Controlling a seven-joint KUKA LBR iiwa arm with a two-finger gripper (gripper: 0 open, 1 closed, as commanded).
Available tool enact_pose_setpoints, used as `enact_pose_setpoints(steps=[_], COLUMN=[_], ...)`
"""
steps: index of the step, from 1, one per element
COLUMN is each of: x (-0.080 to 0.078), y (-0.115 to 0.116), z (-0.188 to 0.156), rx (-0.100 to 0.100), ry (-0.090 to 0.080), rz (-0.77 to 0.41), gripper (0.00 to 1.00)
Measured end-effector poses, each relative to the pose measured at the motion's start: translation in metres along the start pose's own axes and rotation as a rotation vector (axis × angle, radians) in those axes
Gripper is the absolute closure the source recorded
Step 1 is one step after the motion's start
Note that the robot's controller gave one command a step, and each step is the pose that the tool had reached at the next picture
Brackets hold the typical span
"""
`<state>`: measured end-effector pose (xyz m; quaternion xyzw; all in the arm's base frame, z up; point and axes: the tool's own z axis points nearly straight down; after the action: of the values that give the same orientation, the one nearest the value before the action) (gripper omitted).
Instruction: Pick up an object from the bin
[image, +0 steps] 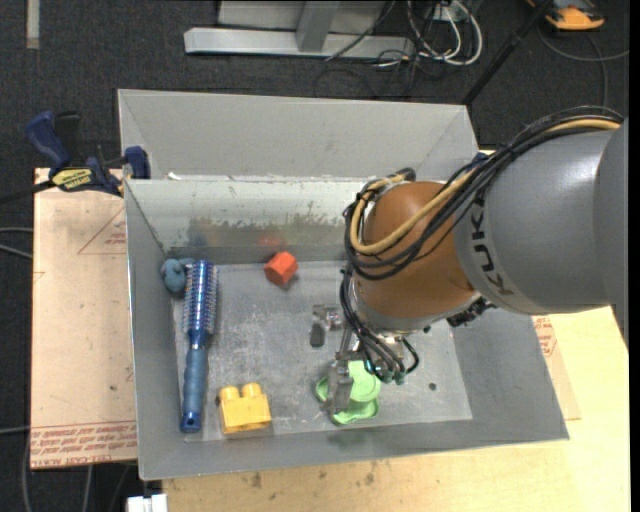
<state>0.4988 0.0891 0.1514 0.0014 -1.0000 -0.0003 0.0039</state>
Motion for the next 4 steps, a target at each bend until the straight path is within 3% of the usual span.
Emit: enact_pose_setpoints(steps=[1,2,3,4], x=[-0.001,-0.003,0.017,0.018], y=[0.084,0.080,0.104,0.103], z=[0.085,0.081,-0.081,-0.077], rx=[-0.002,0.001,-0.002,0.000], ry=[-0.005,-0.007,-0.018,-0.010], rz=[-0.177,-0.168,-0.213,-0.212], gripper=[0.00,1.00,1.00,0.00])
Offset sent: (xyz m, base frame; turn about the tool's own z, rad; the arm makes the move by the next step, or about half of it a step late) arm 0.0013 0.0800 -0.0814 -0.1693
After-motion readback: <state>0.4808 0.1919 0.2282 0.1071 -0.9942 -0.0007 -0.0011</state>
